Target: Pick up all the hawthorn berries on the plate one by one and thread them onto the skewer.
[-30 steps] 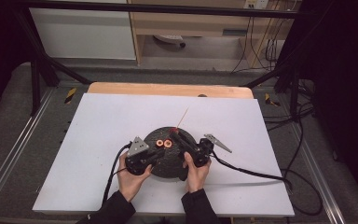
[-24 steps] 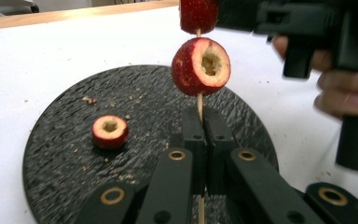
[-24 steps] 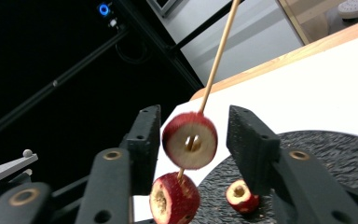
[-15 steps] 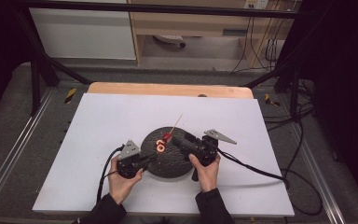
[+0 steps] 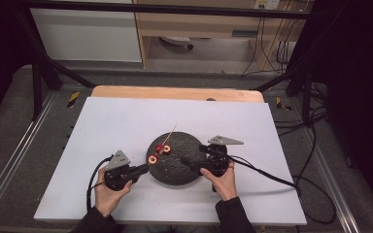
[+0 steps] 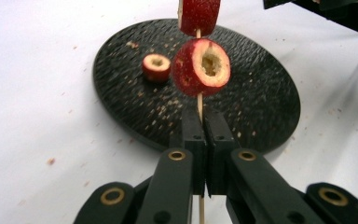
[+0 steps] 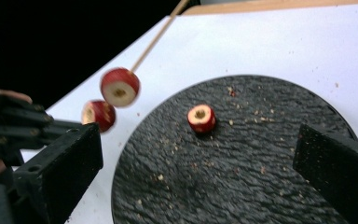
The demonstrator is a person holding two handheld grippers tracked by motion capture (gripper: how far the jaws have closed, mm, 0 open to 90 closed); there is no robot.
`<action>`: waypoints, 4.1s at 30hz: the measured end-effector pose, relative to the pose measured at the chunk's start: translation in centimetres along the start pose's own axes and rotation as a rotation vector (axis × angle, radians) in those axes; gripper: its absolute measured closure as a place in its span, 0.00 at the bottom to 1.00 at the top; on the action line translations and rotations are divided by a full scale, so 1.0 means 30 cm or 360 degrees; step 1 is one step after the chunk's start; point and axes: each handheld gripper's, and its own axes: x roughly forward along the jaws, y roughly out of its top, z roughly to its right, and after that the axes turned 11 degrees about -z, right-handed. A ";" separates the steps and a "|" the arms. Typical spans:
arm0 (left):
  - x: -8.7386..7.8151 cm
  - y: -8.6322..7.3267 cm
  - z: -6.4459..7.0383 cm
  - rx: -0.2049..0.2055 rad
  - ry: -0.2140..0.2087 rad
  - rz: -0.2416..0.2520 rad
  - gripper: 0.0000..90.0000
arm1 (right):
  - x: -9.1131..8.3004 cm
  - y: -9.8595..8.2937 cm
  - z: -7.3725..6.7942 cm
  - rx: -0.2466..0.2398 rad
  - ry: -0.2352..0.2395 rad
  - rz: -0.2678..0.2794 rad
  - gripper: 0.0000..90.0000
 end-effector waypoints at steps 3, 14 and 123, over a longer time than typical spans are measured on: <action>-0.022 -0.021 -0.017 -0.0001 0.0009 -0.0009 0.98 | -0.001 -0.002 0.001 -0.0020 -0.0019 -0.0042 0.01; -0.077 -0.106 -0.085 -0.0040 0.0003 -0.0038 0.98 | -0.004 -0.005 0.010 -0.0123 -0.0081 -0.0195 0.02; -0.101 -0.164 -0.101 -0.0009 0.0022 -0.0088 0.98 | 0.328 0.274 -0.074 -0.0128 -0.0242 -0.0818 0.69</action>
